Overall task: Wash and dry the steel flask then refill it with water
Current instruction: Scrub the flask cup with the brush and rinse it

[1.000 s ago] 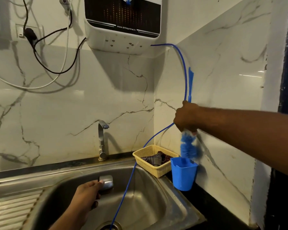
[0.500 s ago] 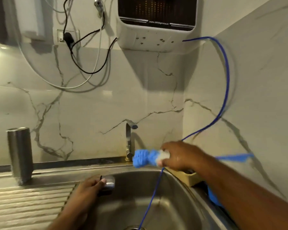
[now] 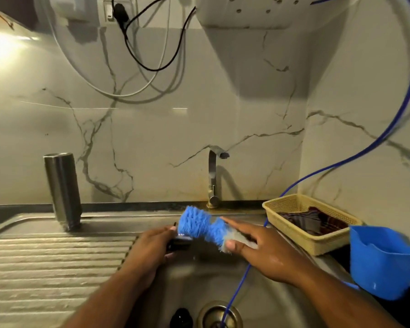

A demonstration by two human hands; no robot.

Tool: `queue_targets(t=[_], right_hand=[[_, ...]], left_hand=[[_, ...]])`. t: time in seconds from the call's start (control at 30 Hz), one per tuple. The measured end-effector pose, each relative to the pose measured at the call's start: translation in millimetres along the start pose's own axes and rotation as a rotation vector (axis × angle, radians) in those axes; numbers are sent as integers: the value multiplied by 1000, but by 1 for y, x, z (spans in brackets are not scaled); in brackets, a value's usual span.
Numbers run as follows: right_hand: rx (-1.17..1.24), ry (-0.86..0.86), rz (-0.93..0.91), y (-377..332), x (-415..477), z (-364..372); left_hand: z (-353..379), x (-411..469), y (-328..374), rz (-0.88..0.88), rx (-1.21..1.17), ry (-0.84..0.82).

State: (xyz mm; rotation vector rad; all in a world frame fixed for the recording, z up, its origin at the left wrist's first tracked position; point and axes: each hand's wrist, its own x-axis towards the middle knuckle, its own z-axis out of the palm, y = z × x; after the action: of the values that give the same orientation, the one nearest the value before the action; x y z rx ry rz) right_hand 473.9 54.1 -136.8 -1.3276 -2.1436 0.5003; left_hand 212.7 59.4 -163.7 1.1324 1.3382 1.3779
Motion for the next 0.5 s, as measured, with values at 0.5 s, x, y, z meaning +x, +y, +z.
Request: queue_targets(t=[0.5], right_hand=[[-42,114,64,14,9,15]], left_hand=[[8,-4,-3,140,116,-226]])
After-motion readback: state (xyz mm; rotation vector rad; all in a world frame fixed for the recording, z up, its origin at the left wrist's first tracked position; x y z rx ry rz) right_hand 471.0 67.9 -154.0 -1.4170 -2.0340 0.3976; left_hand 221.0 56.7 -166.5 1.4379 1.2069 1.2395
